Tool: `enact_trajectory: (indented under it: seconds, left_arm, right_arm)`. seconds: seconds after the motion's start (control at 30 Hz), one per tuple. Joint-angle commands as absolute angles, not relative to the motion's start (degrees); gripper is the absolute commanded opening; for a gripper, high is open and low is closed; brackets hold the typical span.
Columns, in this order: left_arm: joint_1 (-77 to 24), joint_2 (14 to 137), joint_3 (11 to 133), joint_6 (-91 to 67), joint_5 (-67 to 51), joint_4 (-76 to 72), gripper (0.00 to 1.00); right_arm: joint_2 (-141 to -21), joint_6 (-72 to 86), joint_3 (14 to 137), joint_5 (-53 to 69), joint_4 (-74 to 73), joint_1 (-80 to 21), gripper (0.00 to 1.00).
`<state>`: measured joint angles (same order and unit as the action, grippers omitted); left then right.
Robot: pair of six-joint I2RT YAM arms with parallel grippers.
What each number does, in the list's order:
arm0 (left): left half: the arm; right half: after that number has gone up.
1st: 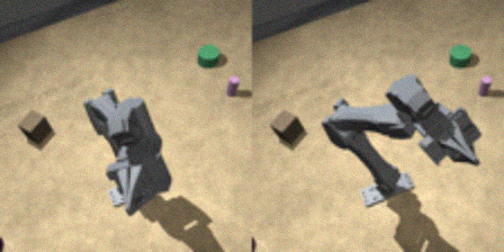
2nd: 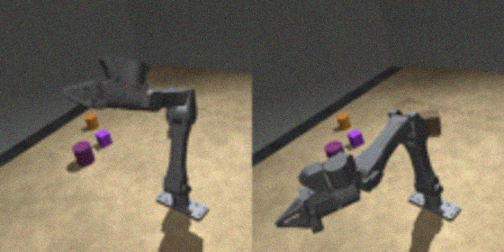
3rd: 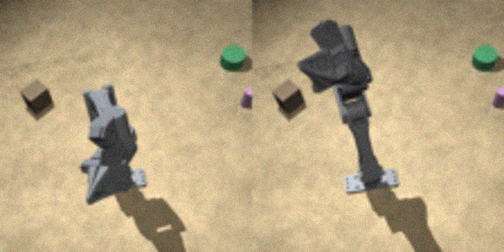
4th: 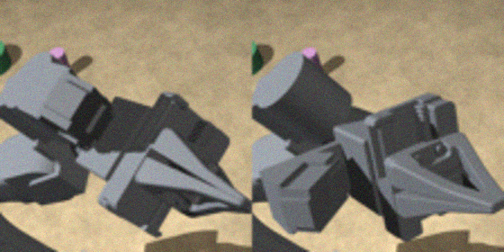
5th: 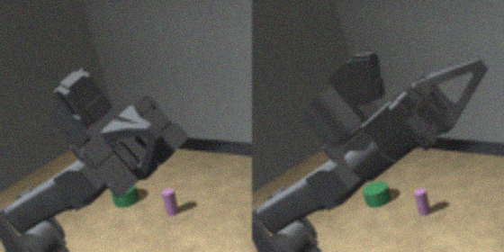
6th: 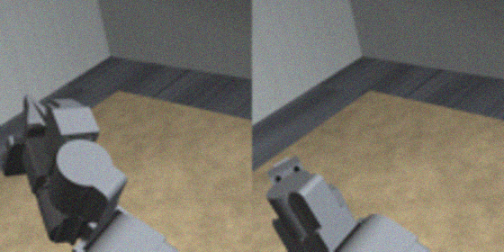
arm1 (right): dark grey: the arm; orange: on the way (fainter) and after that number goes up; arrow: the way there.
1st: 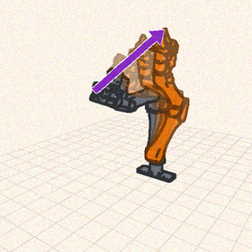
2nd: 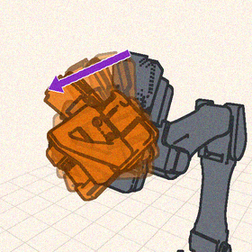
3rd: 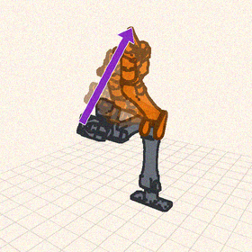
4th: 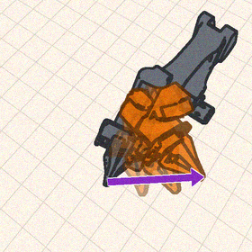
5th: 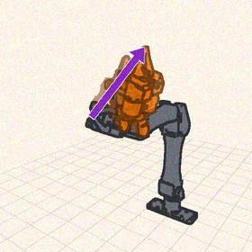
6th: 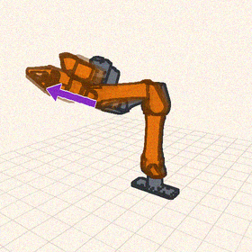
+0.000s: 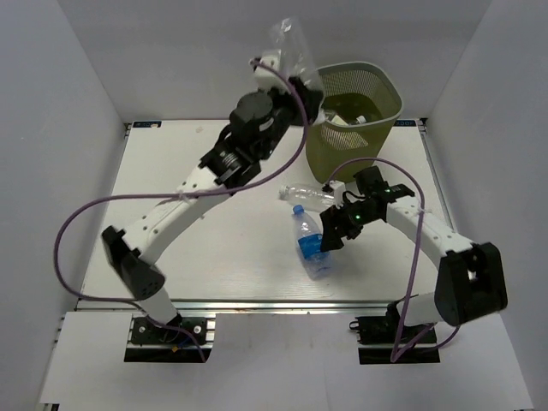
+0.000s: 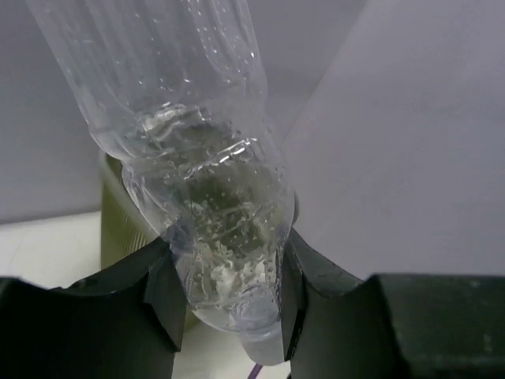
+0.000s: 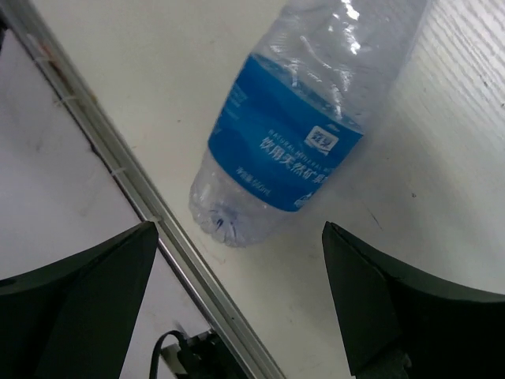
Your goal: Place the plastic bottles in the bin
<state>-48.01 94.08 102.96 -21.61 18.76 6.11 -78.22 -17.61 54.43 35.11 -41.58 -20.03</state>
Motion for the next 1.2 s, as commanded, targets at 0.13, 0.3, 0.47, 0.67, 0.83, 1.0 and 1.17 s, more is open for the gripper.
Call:
enact_trajectory:
  seconds: [0.13,0.3,0.47,0.67,0.83,1.0,1.17]
  left_arm:
    - [-47.37,122.93,141.12,-15.20,13.27,5.27,0.39]
    - [-46.15,126.20,137.81,-19.93,15.82,-4.03,0.47]
    - [-45.00,133.75,143.95,-23.20,17.31,-5.10,0.60]
    - [-45.00,131.14,137.06,-23.91,19.51,-2.81,1.00]
    - [-45.00,123.06,133.51,-16.89,20.73,1.12,1.00]
    - [-45.00,99.49,107.46,-15.37,24.33,5.71,1.00]
    - [-44.47,82.64,78.86,-26.34,29.26,15.09,1.00]
  right_arm:
    - [-85.59,-2.73,58.01,21.27,-33.31,-26.80,0.90]
    - [-87.98,1.67,55.73,17.50,-26.28,-30.58,0.90]
    - [-90.52,3.43,55.99,12.32,-25.14,-33.75,0.90]
    - [-92.46,3.78,56.87,5.81,-25.49,-35.77,0.90]
    - [-94.04,2.91,56.25,4.05,-25.23,-37.09,0.90]
    - [-94.83,0.36,55.63,6.91,-25.48,-38.42,0.53]
    - [-90.47,-7.11,56.25,21.23,-29.35,-37.71,0.00]
